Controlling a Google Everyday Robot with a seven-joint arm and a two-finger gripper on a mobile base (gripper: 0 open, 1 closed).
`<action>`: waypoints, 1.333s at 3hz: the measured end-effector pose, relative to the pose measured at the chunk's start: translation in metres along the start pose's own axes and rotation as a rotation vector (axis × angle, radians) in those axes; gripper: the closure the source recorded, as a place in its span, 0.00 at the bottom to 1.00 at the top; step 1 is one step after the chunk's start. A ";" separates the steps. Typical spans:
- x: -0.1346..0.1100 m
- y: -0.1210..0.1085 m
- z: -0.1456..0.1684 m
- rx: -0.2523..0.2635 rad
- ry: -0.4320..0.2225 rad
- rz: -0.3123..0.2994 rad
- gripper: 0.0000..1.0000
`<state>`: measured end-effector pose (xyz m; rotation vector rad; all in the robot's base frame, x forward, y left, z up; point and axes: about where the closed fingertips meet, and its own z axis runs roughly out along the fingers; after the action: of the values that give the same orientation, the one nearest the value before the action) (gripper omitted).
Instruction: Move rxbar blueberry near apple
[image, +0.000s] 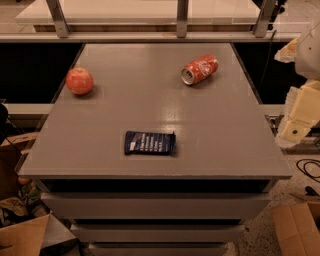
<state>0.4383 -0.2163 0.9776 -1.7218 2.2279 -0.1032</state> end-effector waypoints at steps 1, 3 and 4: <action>0.000 0.000 0.000 0.000 0.000 0.000 0.00; -0.045 0.010 0.004 -0.059 -0.146 -0.103 0.00; -0.093 0.031 0.014 -0.120 -0.251 -0.179 0.00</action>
Offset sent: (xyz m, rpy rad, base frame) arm 0.0013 0.0229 -0.0001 0.0933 0.0099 0.0995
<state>0.4345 -0.1174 0.9758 -1.8797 1.9328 0.1998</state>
